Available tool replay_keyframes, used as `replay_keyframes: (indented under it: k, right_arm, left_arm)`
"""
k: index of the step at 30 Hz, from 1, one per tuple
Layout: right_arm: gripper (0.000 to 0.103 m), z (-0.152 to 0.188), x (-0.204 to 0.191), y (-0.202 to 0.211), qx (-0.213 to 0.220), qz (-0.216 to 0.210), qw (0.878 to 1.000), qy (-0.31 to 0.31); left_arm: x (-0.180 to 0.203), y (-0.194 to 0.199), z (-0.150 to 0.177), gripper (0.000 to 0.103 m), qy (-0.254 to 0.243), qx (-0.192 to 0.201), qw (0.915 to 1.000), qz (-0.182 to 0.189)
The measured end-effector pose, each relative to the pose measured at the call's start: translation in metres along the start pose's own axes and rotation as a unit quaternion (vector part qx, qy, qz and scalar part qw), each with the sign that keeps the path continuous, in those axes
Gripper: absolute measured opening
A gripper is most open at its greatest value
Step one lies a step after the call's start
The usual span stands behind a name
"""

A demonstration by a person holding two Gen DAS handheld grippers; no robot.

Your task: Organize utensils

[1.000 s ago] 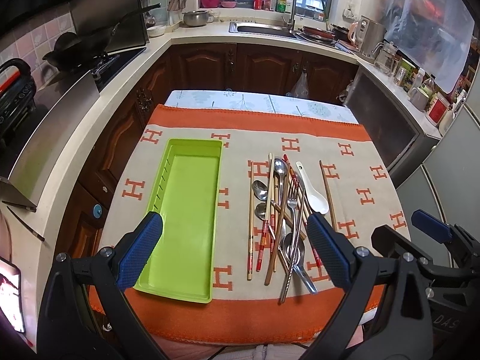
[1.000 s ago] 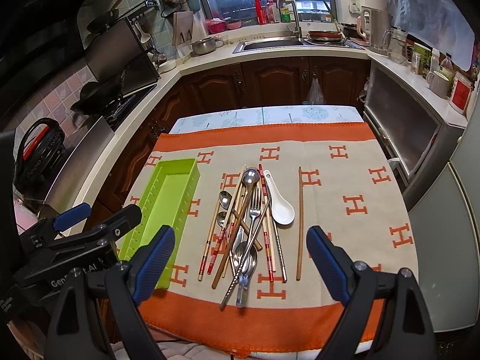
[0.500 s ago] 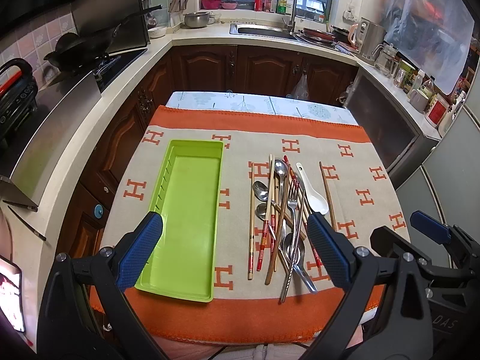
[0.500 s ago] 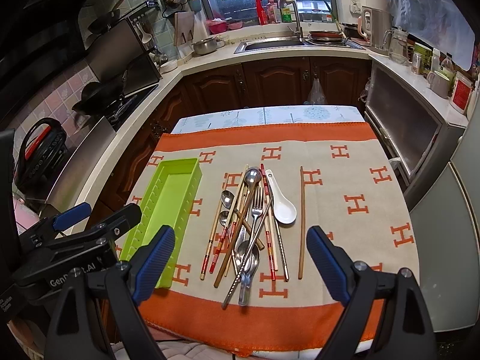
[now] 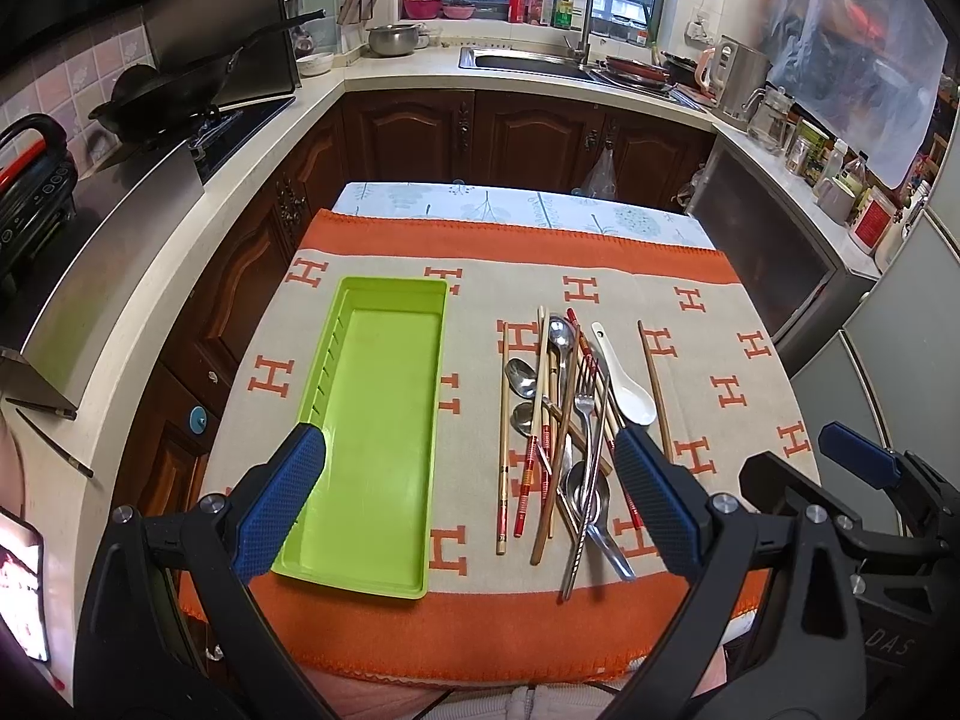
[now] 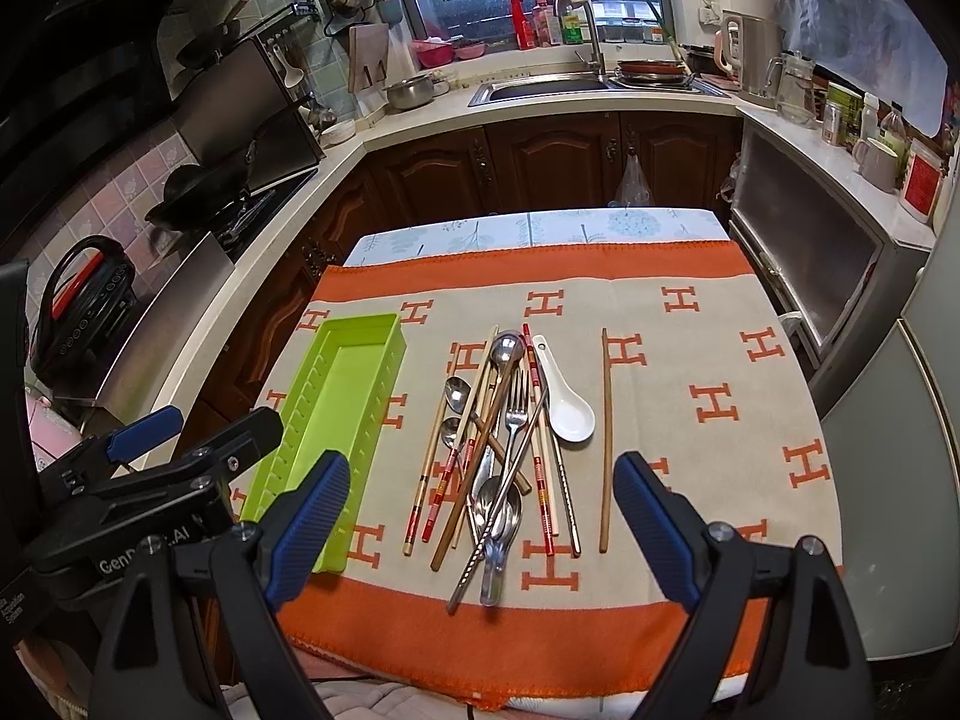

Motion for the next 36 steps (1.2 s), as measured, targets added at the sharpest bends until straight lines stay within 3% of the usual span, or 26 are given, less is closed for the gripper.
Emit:
replay_keyframes:
  k: [16, 24, 30, 36]
  right_arm:
    - [0.09, 0.002, -0.003, 0.0, -0.001, -0.002, 1.0, 0.0]
    - [0.09, 0.008, -0.007, -0.003, -0.005, -0.007, 1.0, -0.005]
    - [0.089, 0.001, 0.011, -0.01, -0.013, -0.021, 1.0, -0.02]
    - [0.079, -0.01, 0.031, -0.016, -0.017, -0.038, 0.998, -0.049]
  left_arm:
    - [-0.002, 0.002, 0.006, 0.096, 0.001, -0.001, 1.0, 0.001]
    - [0.002, -0.009, 0.01, 0.096, -0.005, -0.02, 0.9998, 0.002]
    - [0.007, -0.018, 0.007, 0.096, -0.004, -0.031, 0.9994, 0.013]
    - [0.006, -0.034, -0.008, 0.096, -0.012, -0.04, 0.9991, 0.003]
Point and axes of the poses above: each gripper's, at about its wrist camera, not at the fingertips, and y roughly against the way its jaws point, x to its right, z to its underside, the point moved 7 cm from there along -y, roughly the way its jaws point, and after that the axes turned 5 degrees about -z, right-handed, at the moved point
